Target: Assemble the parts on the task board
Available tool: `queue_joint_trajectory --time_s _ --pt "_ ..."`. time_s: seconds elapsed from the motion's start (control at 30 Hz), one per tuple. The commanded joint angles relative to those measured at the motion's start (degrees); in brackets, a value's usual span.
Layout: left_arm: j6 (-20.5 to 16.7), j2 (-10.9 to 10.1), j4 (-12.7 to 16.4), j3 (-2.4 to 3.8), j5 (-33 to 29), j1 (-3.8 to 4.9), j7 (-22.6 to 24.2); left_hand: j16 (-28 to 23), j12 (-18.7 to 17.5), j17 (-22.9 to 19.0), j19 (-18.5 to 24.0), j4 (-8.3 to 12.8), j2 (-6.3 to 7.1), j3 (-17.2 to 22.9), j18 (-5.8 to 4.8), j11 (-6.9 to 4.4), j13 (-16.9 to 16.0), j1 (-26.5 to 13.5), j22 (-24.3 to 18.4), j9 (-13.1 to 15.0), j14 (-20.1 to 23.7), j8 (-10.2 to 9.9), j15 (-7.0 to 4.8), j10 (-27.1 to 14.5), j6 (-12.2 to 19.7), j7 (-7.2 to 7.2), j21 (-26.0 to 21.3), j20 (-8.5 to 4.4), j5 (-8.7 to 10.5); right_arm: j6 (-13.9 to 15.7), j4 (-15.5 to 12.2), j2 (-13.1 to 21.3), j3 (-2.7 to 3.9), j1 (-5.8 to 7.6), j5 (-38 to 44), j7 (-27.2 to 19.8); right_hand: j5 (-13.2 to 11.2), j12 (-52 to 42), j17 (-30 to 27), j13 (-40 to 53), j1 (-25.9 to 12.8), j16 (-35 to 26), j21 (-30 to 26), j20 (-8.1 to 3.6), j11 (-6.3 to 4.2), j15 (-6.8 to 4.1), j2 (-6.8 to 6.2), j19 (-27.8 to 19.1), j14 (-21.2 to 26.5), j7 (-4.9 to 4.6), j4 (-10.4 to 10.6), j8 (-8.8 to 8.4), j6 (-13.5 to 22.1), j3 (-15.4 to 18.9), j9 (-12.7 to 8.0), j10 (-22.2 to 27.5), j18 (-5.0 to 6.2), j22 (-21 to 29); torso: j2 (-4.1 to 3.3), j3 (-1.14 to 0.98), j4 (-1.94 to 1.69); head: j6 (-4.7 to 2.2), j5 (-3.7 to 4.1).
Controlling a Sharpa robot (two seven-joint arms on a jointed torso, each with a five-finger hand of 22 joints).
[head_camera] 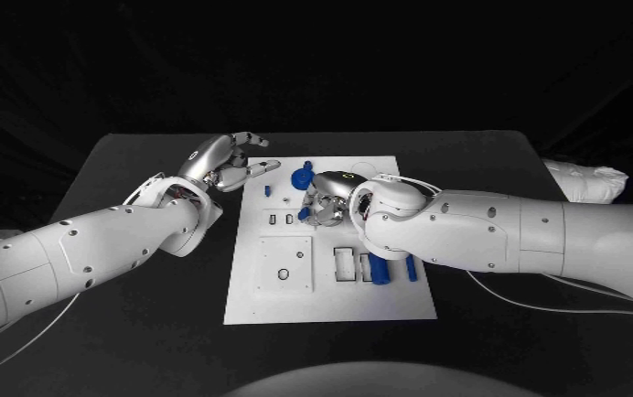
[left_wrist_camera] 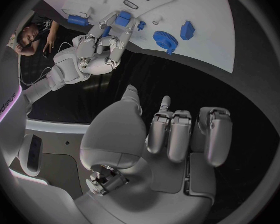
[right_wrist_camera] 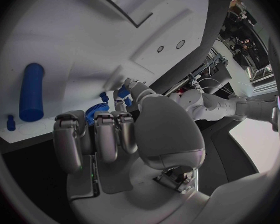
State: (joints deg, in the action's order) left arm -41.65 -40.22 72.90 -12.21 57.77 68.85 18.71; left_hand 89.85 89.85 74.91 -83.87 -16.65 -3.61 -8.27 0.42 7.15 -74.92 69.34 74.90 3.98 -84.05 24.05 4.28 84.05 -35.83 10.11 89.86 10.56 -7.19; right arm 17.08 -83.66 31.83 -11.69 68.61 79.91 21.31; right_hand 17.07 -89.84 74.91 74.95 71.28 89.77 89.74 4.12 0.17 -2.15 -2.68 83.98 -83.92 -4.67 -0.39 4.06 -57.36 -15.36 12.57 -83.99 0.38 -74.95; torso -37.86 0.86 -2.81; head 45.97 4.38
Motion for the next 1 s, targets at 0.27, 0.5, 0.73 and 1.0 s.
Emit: queue_joint_trajectory --time_s 0.27,0.5,0.73,1.0 --pt "-0.1 0.0 0.2 0.04 0.2 0.03 0.6 0.1 0.1 15.1 -6.1 0.0 -0.45 -0.3 -0.42 0.24 -15.1 0.1 15.1 -0.1 -5.9 -0.2 0.35 6.0 -0.3 0.96 0.1 0.45 -0.36 1.9 -0.3 0.2 -0.02 -0.07 0.3 -0.2 -0.2 -0.2 15.1 15.1 -0.3 0.2 0.3 0.46 0.69 0.39 -0.32 6.0 -6.1 -0.37 0.0 0.01 -0.4 0.3 0.0 -6.0 -0.38 -15.1 -0.04 0.01 0.02 -0.14 0.02" --pt "-0.1 -0.1 0.2 0.04 0.3 0.03 0.6 0.1 0.1 15.1 -6.1 0.0 -0.45 -0.3 -0.42 0.24 -15.1 0.1 15.1 -0.1 -5.9 -0.2 0.35 6.0 -0.3 0.96 0.1 0.45 -0.36 2.3 -0.6 0.4 -0.02 -0.07 0.3 -0.3 -0.2 -0.2 15.1 15.1 -0.4 0.2 0.3 0.53 0.91 0.49 -0.45 6.0 -6.1 -0.63 -0.1 -0.19 0.0 0.3 0.0 -6.0 -0.38 -15.1 -0.04 0.0 0.02 0.01 0.02" --pt "-0.1 0.0 0.2 0.04 0.3 0.03 0.6 0.1 0.1 15.1 -6.1 0.0 -0.45 -0.3 -0.42 0.24 -15.1 0.1 15.1 -0.1 -5.9 -0.2 0.35 6.0 -0.3 0.96 0.1 0.45 -0.36 2.2 -0.9 0.3 -0.02 -0.07 0.3 -0.5 -0.2 -0.2 15.1 15.1 -0.4 0.2 0.3 0.67 1.34 0.73 -0.46 6.0 -6.1 -0.95 -0.1 -0.28 0.2 0.4 -0.1 -6.0 -0.38 -15.1 -0.01 0.0 0.02 0.12 0.11" --pt "-0.1 0.0 0.1 0.04 0.3 0.03 0.6 0.1 0.1 15.1 -6.1 0.0 -0.45 -0.3 -0.42 0.24 -15.1 0.1 15.1 -0.1 -5.9 -0.2 0.35 6.0 -0.3 0.96 0.1 0.45 -0.36 1.4 -0.9 0.3 -0.02 -0.07 0.3 -0.4 -0.2 -0.2 15.1 15.1 -0.5 0.2 0.3 0.76 1.5 0.85 -0.42 6.0 -6.1 -1.05 -0.1 -0.26 0.2 0.3 -0.1 -6.0 -0.38 -15.1 0.01 -0.01 -0.01 0.17 0.15"
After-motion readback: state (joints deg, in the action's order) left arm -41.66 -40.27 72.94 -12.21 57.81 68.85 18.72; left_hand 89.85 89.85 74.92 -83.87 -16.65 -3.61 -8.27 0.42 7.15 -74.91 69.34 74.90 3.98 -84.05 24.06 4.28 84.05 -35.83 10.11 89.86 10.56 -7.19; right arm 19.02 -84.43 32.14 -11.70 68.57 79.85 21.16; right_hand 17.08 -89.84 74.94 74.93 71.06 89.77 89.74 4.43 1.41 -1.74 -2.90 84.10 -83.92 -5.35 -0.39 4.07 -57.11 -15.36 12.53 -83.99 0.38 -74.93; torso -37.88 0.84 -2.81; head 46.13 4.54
